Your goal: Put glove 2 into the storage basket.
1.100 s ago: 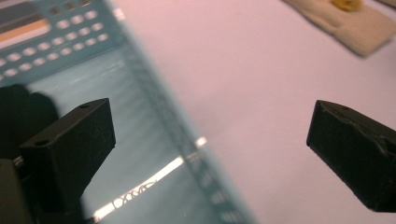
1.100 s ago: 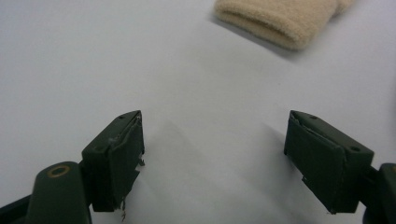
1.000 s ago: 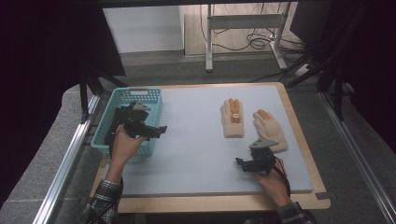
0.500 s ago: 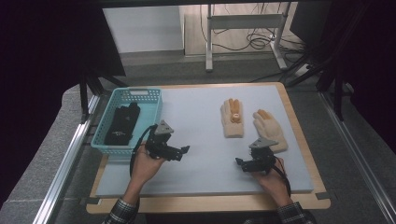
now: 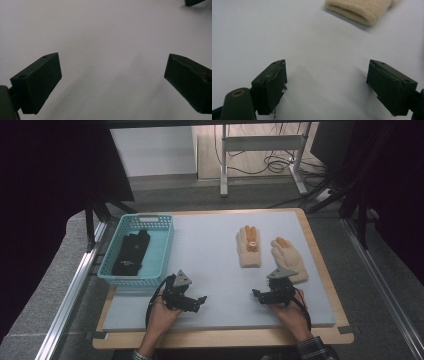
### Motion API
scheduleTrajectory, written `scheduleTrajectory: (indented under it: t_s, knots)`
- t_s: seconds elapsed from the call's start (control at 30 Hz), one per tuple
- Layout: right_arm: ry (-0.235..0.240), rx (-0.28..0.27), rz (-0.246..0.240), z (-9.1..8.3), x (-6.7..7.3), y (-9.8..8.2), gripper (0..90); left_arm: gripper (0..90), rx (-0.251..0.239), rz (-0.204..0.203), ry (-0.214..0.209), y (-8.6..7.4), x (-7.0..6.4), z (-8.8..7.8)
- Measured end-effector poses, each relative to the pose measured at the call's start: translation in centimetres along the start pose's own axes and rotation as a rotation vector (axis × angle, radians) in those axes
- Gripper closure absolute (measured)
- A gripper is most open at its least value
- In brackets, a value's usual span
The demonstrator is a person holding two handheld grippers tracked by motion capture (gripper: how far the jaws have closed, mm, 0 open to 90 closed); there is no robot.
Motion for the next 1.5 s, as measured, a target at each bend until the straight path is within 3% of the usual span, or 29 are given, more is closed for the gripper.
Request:
scheduleTrajectory:
  t_s: [0.3, 0.37, 0.53, 0.8, 0.97, 1.13, 1.27, 1.37, 1.5]
  knots:
    - [0.005, 0.001, 0.004, 0.0, -0.1, 0.0, 16.5, 1.4, 0.081, -0.001, 0.057, -1.3, 0.2, 0.7]
    - [0.005, 0.000, 0.004, 0.0, -0.1, 0.0, 16.5, 0.9, 0.068, -0.039, 0.033, -1.4, 0.5, 0.7]
    - [0.003, 0.000, 0.006, 0.0, -0.1, 0.0, 18.1, 0.9, 0.069, -0.043, 0.033, -1.5, 0.5, 0.7]
    - [0.009, -0.011, 0.009, -0.4, -0.3, 0.0, 34.3, 1.1, 0.066, -0.044, 0.034, -1.5, 0.6, 0.7]
    - [0.044, -0.001, 0.030, -0.9, -0.9, 0.2, 48.7, 1.2, 0.065, -0.044, 0.035, -1.5, 0.5, 0.7]
    - [0.046, -0.009, 0.047, -1.6, -2.1, 0.9, 64.4, 1.3, 0.065, -0.043, 0.035, -1.5, 0.5, 0.7]
    - [0.063, -0.006, 0.057, -2.0, -3.9, 1.7, 73.7, 1.4, 0.063, -0.040, 0.035, -1.5, 0.6, 0.7]
    - [0.044, -0.019, 0.084, -2.6, -5.5, 2.3, 81.9, 1.4, 0.065, -0.041, 0.035, -1.5, 0.6, 0.7]
    - [-0.025, -0.032, 0.104, -3.5, -7.9, 2.7, 88.0, 1.5, 0.063, -0.041, 0.035, -1.5, 0.6, 0.7]
Point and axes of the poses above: each handheld gripper's, and its own axes: z roughly forward along the jaws, y roughly out of its top, x roughly to its left, the point moved 2 cm from there along z, roughly forward along the jaws, and after that the axes turned 11 degrees about -y, right-handed, at the moved point
